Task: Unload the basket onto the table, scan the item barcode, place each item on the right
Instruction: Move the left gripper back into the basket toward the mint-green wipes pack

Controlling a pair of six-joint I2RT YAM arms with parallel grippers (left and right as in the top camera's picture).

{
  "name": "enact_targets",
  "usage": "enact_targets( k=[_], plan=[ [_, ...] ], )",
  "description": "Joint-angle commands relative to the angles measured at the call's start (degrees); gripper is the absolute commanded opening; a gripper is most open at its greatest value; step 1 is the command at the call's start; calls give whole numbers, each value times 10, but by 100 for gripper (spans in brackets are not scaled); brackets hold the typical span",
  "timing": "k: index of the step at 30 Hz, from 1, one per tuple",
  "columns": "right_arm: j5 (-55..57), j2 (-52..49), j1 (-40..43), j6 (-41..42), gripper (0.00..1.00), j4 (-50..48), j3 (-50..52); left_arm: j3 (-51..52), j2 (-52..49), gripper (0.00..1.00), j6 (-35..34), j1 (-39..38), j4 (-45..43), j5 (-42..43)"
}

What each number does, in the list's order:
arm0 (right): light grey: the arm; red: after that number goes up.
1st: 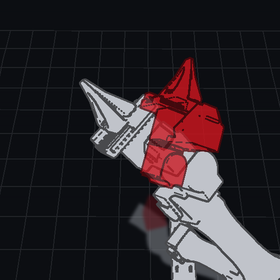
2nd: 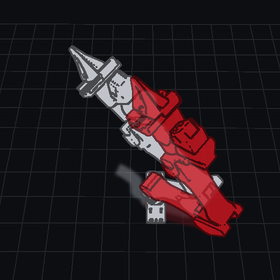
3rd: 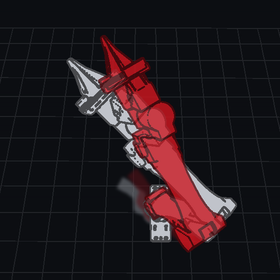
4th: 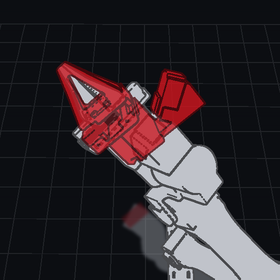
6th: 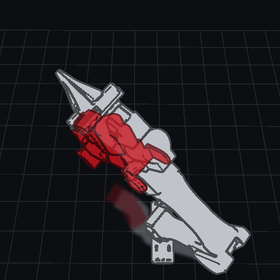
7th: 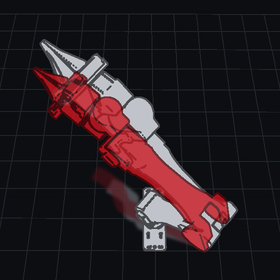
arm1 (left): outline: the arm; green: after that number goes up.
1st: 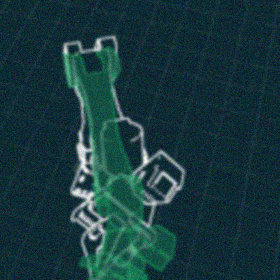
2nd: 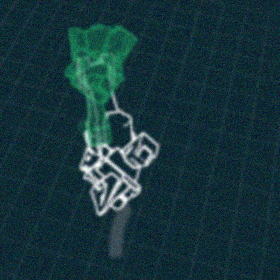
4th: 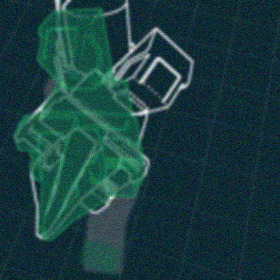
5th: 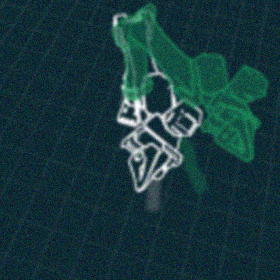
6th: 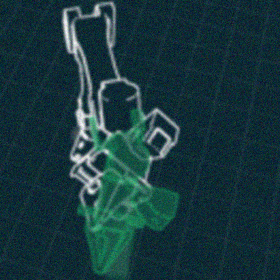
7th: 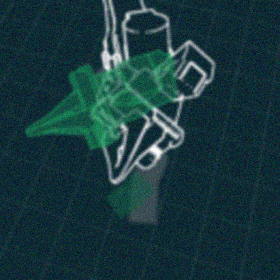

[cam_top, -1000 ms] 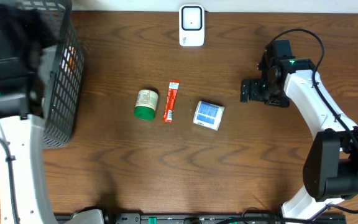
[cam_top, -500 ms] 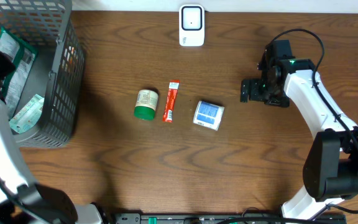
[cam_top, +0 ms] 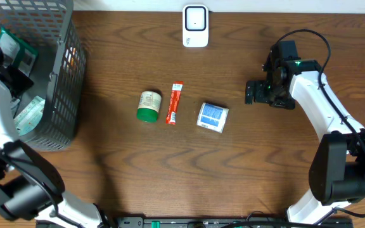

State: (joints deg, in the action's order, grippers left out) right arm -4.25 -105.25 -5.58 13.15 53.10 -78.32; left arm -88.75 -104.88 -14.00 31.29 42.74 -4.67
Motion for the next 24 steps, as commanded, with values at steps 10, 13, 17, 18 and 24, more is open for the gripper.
enact_targets(
  k=[10,13,17,18,24],
  plan=[
    [3,8,-1,-1,99,1,-7,-4,-87,66,-71,3,25,-49],
    [3,8,-1,-1,99,1,-7,-3,-98,66,-80,3,27,-53],
    [3,8,-1,-1,99,1,-7,2,-111,66,-100,4,26,-54],
    [3,8,-1,-1,99,1,-7,6,-111,66,-109,5,22,-56],
    [3,8,-1,-1,99,1,-7,38,-112,66,-143,6,-14,-55]
  ],
)
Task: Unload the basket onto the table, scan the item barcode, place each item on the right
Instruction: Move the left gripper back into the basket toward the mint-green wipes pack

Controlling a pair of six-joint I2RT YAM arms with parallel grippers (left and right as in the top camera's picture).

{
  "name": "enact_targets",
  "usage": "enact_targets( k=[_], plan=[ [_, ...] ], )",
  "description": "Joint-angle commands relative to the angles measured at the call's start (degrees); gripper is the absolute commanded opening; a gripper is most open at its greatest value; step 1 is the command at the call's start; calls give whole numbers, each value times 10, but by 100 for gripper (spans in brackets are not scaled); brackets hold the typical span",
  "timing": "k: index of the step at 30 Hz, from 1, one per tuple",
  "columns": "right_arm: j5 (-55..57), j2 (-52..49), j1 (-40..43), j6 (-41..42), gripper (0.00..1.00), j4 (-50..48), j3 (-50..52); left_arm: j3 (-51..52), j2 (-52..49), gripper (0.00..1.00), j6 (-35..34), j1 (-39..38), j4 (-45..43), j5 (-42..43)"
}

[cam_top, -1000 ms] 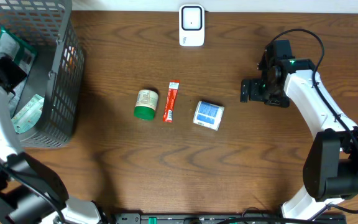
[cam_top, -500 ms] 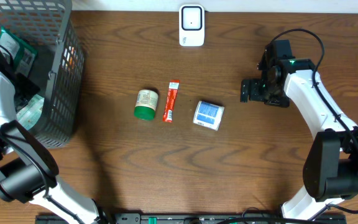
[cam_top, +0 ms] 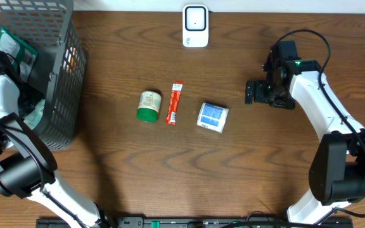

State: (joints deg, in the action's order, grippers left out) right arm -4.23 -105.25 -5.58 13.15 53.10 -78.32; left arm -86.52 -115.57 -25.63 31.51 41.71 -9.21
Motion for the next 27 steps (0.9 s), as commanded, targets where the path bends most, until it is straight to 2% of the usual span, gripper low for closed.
enact_targets(
  k=[1,11,13,15,17,22,24,27],
  plan=[
    [3,8,-1,-1,99,1,-7,21,-5,66,-26,4,-8,-10],
    [3,8,-1,-1,99,1,-7,96,-5,66,-35,4,-79,-9],
    [3,8,-1,-1,99,1,-7,101,-5,50,-39,4,-81,-8],
    [3,8,-1,-1,99,1,-7,101,-5,41,-38,4,-80,6],
    [3,8,-1,-1,99,1,-7,100,-5,37,-38,4,-83,27],
    [3,8,-1,-1,99,1,-7,87,1,38,-38,4,-95,103],
    [3,8,-1,-1,99,1,-7,81,10,45,-39,4,-100,122],
    [3,8,-1,-1,99,1,-7,78,35,47,-40,4,-111,129]
  ],
)
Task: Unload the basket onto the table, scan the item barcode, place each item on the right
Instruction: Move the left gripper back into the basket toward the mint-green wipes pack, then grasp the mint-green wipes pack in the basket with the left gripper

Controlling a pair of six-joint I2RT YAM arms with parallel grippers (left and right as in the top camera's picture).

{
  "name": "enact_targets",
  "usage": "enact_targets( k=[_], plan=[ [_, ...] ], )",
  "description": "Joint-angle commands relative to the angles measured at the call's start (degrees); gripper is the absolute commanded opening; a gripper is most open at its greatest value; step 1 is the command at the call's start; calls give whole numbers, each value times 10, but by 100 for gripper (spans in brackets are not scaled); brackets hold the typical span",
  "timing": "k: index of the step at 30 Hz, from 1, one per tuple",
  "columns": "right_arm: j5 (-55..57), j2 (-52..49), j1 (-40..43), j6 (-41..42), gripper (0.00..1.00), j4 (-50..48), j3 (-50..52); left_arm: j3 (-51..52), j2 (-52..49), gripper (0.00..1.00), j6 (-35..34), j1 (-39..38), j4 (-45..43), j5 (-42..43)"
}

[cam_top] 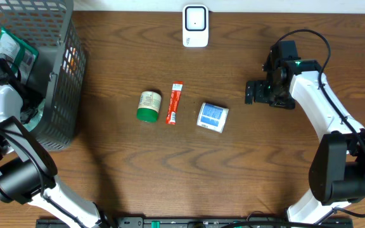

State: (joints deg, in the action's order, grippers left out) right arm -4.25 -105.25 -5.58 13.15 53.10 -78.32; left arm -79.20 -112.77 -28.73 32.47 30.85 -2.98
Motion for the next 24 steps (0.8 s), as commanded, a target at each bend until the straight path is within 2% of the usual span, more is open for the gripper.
enact_targets(
  k=[1,6,13,18,24],
  plan=[
    [3,8,-1,-1,99,1,-7,5,18,48,-13,-5,-5,66],
    [3,8,-1,-1,99,1,-7,5,88,58,-22,-5,-7,60],
    [3,8,-1,-1,99,1,-7,5,164,64,-22,-4,6,-12],
    [3,8,-1,-1,99,1,-7,6,148,65,-13,-4,35,-55],
    [3,8,-1,-1,99,1,-7,7,97,69,52,-4,64,-57]
  ],
)
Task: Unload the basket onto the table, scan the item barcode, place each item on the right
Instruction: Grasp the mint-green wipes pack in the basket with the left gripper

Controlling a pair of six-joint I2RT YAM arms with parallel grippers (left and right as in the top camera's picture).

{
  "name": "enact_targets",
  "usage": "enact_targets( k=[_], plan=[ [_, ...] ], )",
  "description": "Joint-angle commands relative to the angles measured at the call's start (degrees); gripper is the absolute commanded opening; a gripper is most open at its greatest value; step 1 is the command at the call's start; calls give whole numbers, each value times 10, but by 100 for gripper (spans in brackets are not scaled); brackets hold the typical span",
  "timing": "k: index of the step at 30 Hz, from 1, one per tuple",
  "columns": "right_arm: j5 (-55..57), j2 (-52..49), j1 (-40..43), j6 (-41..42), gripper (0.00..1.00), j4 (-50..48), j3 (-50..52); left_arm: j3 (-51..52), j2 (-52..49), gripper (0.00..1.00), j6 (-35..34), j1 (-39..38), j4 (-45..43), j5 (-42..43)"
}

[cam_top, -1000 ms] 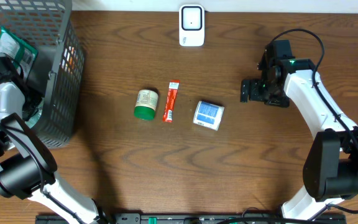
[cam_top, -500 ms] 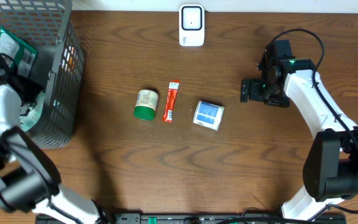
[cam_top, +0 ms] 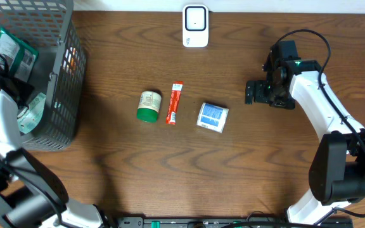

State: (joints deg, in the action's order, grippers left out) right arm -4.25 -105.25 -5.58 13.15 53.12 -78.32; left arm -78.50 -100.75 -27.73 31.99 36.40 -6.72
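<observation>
The white barcode scanner (cam_top: pixel 195 26) stands at the table's far edge, in the middle. A green-lidded jar (cam_top: pixel 149 106), a red stick packet (cam_top: pixel 174 102) and a blue-and-white packet (cam_top: pixel 213 118) lie in a row mid-table. My left gripper (cam_top: pixel 16 81) reaches into the grey wire basket (cam_top: pixel 65 69), above green and white packets (cam_top: pixel 12 45); the mesh hides its fingers. My right gripper (cam_top: pixel 251 92) hovers right of the blue packet, pointing left, holding nothing; its jaws are too dark to read.
The basket fills the far left corner and holds several packets. The right arm's base stands at the near right, the left arm's base at the near left.
My left arm has shifted inside the basket: its forearm now runs lower along the left edge and the wrist sits by the basket's inner right wall. Nothing else moved.
Across all moments my left arm stayed inside the basket, shifting its wrist a little over the packets each time. The three items on the table, the scanner and my right arm have kept their places throughout.
</observation>
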Motion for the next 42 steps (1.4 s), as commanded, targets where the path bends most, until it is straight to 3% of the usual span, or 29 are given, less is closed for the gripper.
enact_targets(
  k=[1,10,12,18,21,31,42],
  plan=[
    [3,8,-1,-1,99,0,-7,0,-32,70,55,1,10,-19],
    [3,8,-1,-1,99,0,-7,3,-82,71,127,7,22,-19],
    [3,8,-1,-1,99,0,-7,4,-87,80,127,11,23,-19],
    [3,8,-1,-1,99,0,-7,7,-113,90,127,19,39,-7],
    [3,8,-1,-1,99,0,-7,8,-129,91,127,20,43,41],
    [3,8,-1,-1,99,0,-7,5,-127,82,131,20,19,197],
    [3,8,-1,-1,99,0,-7,0,-64,82,130,20,-11,178]
  ],
)
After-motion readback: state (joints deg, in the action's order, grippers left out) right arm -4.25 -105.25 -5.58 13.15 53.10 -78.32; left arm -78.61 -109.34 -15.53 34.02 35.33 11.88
